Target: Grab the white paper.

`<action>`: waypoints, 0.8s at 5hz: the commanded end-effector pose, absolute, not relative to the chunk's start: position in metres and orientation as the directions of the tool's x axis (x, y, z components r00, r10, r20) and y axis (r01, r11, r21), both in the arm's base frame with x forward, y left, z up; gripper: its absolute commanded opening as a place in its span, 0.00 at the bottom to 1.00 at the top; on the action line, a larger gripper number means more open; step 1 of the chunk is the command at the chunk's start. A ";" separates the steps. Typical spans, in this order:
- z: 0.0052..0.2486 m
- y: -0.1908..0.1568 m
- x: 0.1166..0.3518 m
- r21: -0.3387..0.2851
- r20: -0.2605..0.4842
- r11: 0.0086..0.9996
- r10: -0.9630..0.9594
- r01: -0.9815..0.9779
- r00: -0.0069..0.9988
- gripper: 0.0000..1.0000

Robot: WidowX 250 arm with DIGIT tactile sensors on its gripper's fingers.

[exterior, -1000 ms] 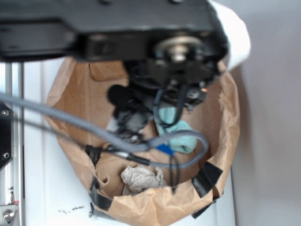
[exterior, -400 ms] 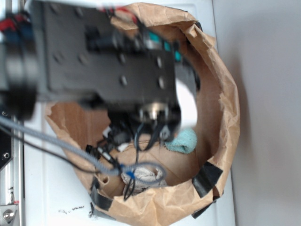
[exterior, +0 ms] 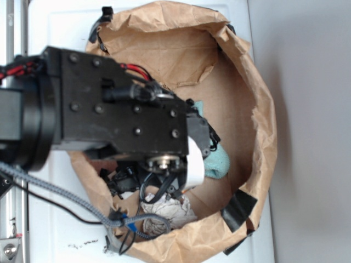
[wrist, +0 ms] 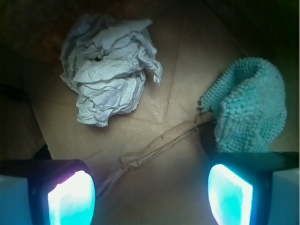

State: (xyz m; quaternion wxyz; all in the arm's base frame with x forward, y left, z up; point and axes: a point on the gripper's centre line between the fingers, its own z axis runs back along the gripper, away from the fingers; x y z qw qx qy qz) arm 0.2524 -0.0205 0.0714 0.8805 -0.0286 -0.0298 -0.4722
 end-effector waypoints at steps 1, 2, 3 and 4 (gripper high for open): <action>0.071 -0.019 0.273 0.000 0.108 0.492 -0.866 0.871 0.489 1.00; 0.068 -0.007 0.303 0.013 0.125 0.491 -0.865 0.871 0.485 1.00; 0.073 -0.022 0.304 -0.025 0.156 0.410 -0.899 0.912 0.409 1.00; 0.097 -0.026 0.295 -0.049 0.225 0.320 -0.919 0.946 0.323 1.00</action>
